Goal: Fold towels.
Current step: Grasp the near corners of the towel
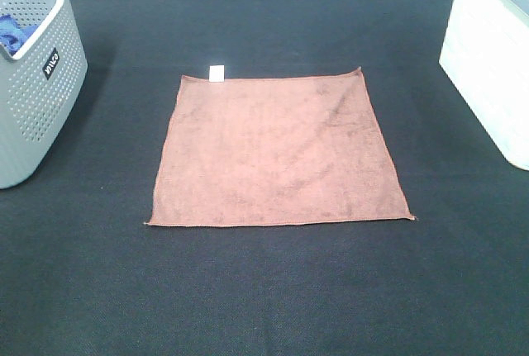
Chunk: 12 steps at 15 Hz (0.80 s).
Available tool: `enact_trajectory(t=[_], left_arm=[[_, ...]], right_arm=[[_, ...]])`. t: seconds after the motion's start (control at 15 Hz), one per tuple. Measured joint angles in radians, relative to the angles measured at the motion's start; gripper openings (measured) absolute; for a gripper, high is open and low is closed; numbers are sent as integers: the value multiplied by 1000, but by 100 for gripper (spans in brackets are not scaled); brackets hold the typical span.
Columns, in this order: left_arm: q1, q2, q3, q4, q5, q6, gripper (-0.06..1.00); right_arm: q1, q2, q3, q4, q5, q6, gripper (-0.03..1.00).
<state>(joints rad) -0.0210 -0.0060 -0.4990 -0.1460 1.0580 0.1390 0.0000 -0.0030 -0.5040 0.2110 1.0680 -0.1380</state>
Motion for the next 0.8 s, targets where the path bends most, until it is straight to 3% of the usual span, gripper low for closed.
enact_trajectory(t=[0.8], left_arm=[[0, 0, 0, 0, 0, 0, 59]], right_arm=[[1, 0, 0, 0, 0, 0, 77]])
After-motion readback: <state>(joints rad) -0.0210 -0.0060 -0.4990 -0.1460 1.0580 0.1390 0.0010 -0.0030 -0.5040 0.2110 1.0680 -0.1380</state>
